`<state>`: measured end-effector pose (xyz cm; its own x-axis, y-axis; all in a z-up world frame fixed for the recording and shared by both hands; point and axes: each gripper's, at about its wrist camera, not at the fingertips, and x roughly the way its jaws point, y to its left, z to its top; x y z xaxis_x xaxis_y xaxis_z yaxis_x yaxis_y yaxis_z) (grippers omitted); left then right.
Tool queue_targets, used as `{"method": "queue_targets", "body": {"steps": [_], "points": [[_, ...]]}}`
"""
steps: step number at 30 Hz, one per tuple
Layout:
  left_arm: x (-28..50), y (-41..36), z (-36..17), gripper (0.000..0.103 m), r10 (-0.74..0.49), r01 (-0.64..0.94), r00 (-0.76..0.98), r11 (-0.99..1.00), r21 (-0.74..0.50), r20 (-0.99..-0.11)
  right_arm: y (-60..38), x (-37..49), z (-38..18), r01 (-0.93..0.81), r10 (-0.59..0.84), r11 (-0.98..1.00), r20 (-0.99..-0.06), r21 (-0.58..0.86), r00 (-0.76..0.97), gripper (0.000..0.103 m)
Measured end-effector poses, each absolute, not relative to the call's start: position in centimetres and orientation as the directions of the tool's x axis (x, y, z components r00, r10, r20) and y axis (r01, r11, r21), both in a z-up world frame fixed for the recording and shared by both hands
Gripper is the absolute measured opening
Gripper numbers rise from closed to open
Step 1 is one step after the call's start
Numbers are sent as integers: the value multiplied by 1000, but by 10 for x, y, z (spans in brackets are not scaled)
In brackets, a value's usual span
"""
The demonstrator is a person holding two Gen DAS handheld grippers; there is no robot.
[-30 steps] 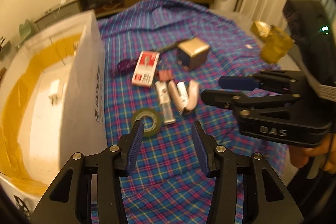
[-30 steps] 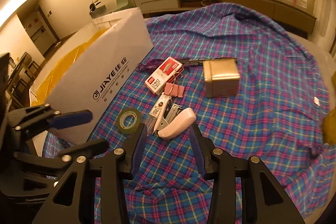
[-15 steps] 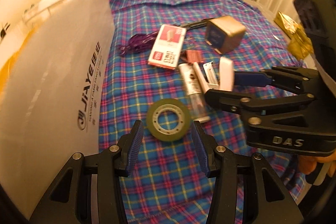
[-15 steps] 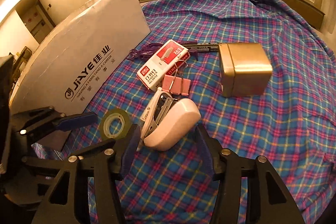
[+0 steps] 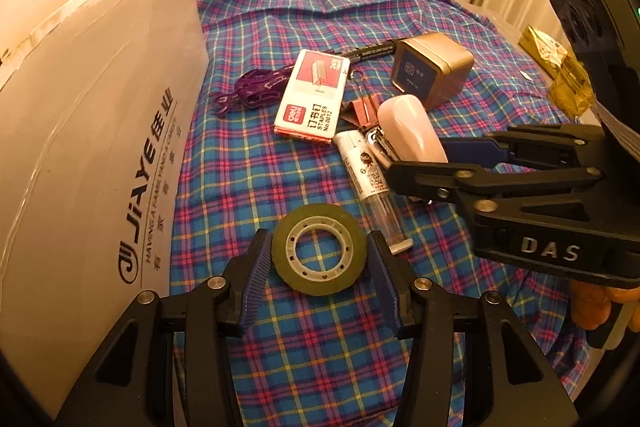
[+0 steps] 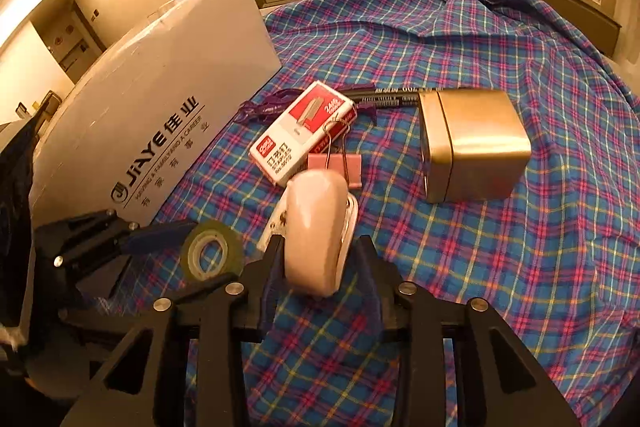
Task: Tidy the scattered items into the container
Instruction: 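Reach back to the shirt and grasp the green tape roll with the left tool, then grasp the pink stapler with the right tool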
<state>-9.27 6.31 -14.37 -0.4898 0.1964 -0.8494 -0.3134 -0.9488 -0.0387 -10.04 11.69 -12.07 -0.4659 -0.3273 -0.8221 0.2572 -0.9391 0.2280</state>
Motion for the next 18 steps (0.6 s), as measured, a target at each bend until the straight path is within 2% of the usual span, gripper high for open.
{"method": "queue_targets", "body": {"steps": [5,18], "points": [[-93,64,-144,50,200,-333,-488,-942,-30,-849,116,-100,-118,252,-333,-938,-817,238,-470,25],[-83,59,-115,49,244,-337,-532,-940,-61,-811,123,-82,-97,267,-351,-932,-793,244,-498,25]]}}
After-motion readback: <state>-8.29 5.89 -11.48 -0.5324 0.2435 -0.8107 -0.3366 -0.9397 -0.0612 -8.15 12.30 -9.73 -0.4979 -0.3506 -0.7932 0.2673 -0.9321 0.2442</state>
